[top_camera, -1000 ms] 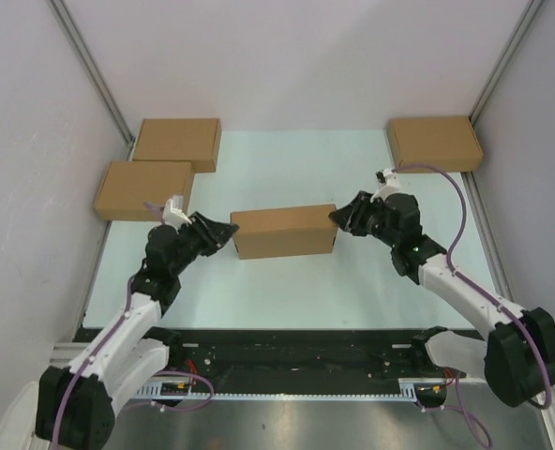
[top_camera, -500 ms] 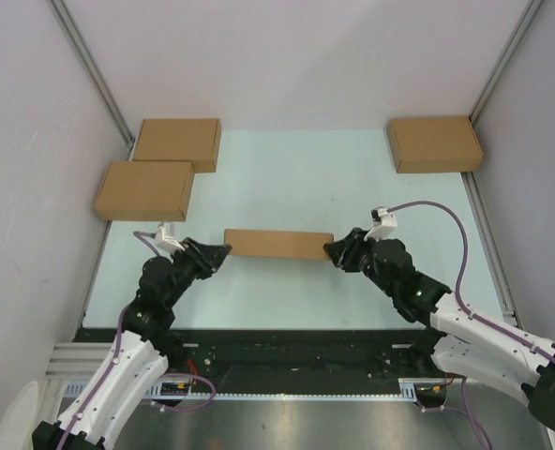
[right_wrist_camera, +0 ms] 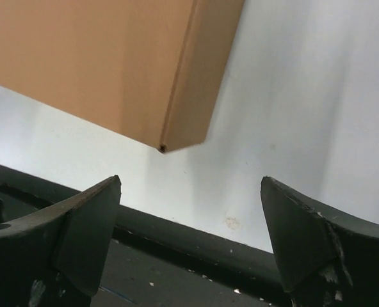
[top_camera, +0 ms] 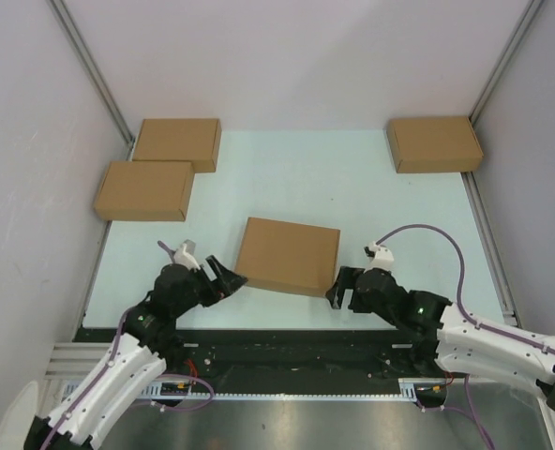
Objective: Fold the paper box
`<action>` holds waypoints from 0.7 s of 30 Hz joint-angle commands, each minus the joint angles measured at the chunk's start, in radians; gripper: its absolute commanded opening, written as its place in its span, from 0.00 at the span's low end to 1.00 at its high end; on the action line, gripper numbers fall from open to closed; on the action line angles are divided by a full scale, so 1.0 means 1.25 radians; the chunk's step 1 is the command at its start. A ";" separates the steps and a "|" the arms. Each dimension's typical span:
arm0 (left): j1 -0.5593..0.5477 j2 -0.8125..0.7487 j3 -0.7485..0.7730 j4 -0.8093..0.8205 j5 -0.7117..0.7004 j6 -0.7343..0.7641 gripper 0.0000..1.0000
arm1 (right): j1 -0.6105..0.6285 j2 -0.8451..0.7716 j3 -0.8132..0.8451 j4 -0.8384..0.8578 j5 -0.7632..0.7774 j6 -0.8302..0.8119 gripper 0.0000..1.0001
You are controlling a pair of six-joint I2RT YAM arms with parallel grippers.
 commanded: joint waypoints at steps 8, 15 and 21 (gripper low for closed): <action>-0.002 -0.003 0.148 0.074 -0.184 0.035 1.00 | -0.279 0.047 0.105 0.042 -0.120 -0.074 0.98; 0.002 0.290 0.156 0.201 -0.208 0.064 1.00 | -0.354 0.127 0.105 0.162 -0.219 -0.102 0.97; 0.017 0.332 0.111 0.314 -0.197 0.060 1.00 | -0.365 0.237 0.105 0.235 -0.257 -0.094 0.97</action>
